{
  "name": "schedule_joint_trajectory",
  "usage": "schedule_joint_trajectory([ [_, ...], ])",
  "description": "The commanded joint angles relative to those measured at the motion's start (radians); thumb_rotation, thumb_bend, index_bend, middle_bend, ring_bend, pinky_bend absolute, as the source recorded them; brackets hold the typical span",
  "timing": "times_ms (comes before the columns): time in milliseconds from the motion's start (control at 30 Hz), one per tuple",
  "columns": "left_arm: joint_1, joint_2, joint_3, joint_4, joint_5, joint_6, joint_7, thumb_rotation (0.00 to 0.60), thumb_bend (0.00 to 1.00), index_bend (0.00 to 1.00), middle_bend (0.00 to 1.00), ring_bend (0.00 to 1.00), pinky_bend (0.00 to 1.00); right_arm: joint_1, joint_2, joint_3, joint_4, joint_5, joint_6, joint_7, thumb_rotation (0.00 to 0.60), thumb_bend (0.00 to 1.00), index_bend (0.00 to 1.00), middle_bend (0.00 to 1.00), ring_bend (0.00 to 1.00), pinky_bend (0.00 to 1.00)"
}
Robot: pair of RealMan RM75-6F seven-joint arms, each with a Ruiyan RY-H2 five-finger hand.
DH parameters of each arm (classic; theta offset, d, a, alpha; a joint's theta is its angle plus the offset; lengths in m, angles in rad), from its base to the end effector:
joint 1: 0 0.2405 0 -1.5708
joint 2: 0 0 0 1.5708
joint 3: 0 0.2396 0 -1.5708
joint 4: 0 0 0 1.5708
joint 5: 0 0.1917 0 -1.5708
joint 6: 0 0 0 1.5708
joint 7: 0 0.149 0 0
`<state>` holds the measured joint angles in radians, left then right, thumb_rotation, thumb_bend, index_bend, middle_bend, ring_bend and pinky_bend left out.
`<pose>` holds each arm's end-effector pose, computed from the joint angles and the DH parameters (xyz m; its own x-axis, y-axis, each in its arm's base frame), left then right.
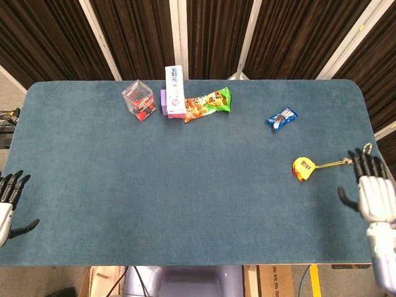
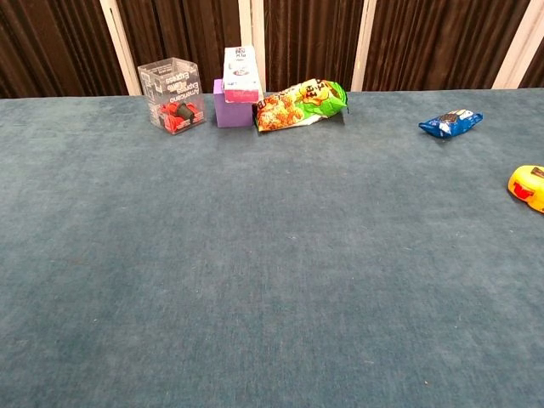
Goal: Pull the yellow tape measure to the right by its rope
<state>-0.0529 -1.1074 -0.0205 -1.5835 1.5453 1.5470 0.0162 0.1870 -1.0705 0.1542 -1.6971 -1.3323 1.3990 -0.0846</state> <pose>-0.2929 0.1686 0.1763 0.4491 -0.0201 0.8932 0.8930 -0.0221 -0.4495 -0.2722 -0.2293 0.1875 0.4048 0.0431 0.9134 -0.9141 0.0434 0.4031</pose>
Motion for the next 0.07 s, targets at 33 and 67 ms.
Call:
schedule_joint_trajectory([
  [33,0.001,0.002,0.001,0.001,-0.001,0.0,0.0,0.6,0.0,0.0,0.0,0.0,0.0,-0.086,0.012,-0.108,-0.008,-0.175,0.124,0.022,0.6,0.33,0.0,0.0,0.0,0.0],
  [67,0.002,0.003,0.002,0.0,0.0,-0.001,0.001,0.6,0.0,0.0,0.0,0.0,0.0,-0.096,0.011,-0.117,0.002,-0.195,0.142,0.025,0.6,0.33,0.0,0.0,0.0,0.0],
])
